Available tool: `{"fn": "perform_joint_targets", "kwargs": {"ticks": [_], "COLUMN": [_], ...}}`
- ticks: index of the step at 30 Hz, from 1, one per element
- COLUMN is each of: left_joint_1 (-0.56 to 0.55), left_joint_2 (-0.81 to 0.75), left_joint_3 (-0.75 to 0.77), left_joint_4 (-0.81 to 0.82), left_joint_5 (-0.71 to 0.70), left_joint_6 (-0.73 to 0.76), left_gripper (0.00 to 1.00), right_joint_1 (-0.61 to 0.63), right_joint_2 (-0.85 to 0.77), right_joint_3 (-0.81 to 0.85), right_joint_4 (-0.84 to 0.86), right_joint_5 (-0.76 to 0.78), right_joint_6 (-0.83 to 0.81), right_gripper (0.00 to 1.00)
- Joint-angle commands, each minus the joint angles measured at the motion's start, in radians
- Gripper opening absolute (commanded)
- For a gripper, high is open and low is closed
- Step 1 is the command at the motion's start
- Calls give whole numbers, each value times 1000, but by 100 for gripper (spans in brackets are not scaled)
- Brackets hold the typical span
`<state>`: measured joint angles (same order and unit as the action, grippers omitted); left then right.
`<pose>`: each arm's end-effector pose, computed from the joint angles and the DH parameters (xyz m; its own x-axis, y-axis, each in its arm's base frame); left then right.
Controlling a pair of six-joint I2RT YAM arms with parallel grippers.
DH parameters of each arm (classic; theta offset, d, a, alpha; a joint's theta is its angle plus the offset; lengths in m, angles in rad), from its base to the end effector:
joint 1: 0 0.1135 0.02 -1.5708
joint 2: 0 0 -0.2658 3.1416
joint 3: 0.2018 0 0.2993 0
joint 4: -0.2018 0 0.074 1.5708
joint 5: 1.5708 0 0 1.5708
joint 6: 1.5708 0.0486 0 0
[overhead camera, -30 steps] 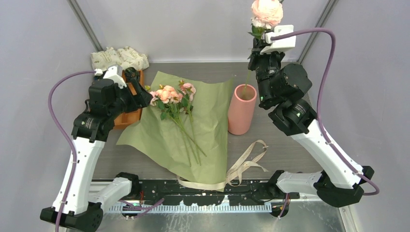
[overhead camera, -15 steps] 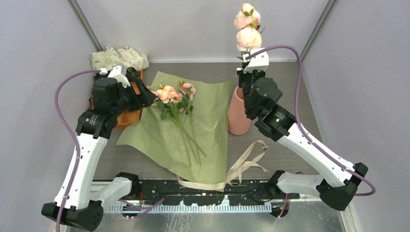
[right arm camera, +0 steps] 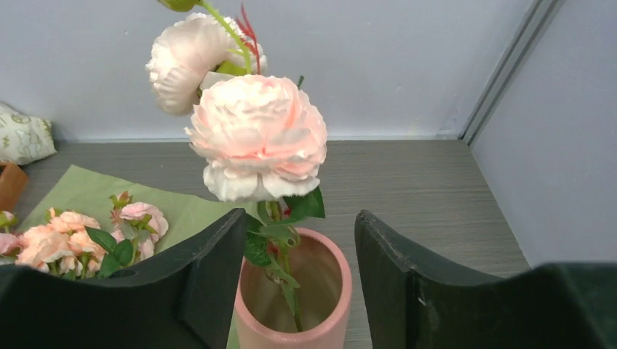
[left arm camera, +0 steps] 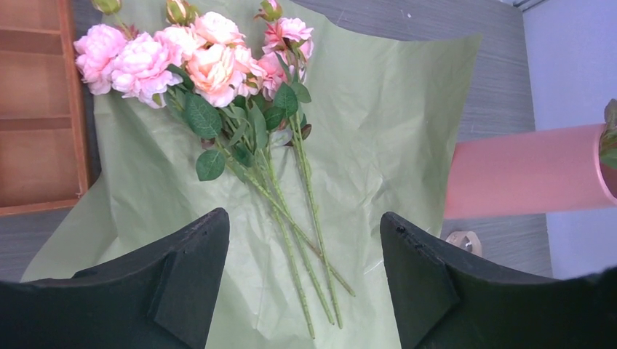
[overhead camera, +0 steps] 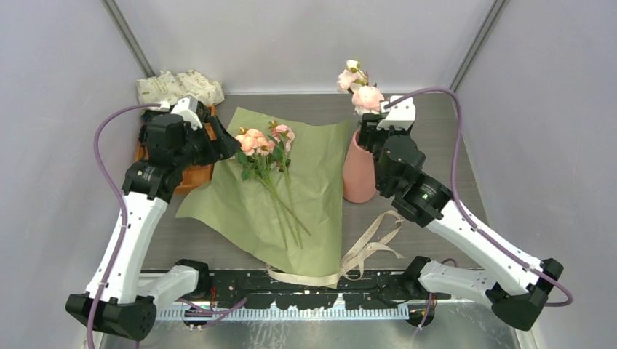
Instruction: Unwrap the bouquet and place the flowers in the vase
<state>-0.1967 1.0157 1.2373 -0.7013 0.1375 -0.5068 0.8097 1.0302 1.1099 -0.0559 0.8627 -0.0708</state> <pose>0.2548 -0.0576 0.4060 -0.5476 -0.3811 -0.7449 0.0538 0.8724 -0.4859 0.2173 0.1746 0.4271 0.0126 -0.0534 -0.9985 0.0539 0.9972 -0.0527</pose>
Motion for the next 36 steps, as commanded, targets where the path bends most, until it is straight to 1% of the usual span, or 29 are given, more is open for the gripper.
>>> {"fn": "perform_joint_targets", "kwargs": {"ticks": [1,5,7,11,13,17,21,27,36], "left_joint_1": [-17,-69,-117,-189,-206,-247,-285,-322,-342], "left_joint_2": [44,117,165,268,319,441,602,804,1025], "left_joint_3": [-1,23,43,81,90,133,212,346,506], "left_joint_4": [85,94,95,87,87,102,107,106,104], "left_joint_5": [44,14,-33,-125,-130,-215,-249,-302,-322], "left_joint_6": [-17,-11,-8,-20,-35,-38,-29,-33,-50], "left_gripper": [76,77,77,76,76,75,73,72,70], "right_joint_1": [-2,-3,-2,-1,-1,-1,-1,-1,-1], "right_joint_2": [-78,-151,-191,-270,-309,-364,-377,-405,-434], "right_joint_3": [28,40,47,53,44,20,4,-38,-82], "right_joint_4": [-51,-113,-153,-217,-235,-264,-298,-325,-340], "right_joint_5": [44,-1,-28,-122,-170,-246,-303,-341,-336], "right_joint_6": [93,157,189,244,276,340,382,425,423], "right_gripper": [62,63,63,63,63,63,63,63,61]}}
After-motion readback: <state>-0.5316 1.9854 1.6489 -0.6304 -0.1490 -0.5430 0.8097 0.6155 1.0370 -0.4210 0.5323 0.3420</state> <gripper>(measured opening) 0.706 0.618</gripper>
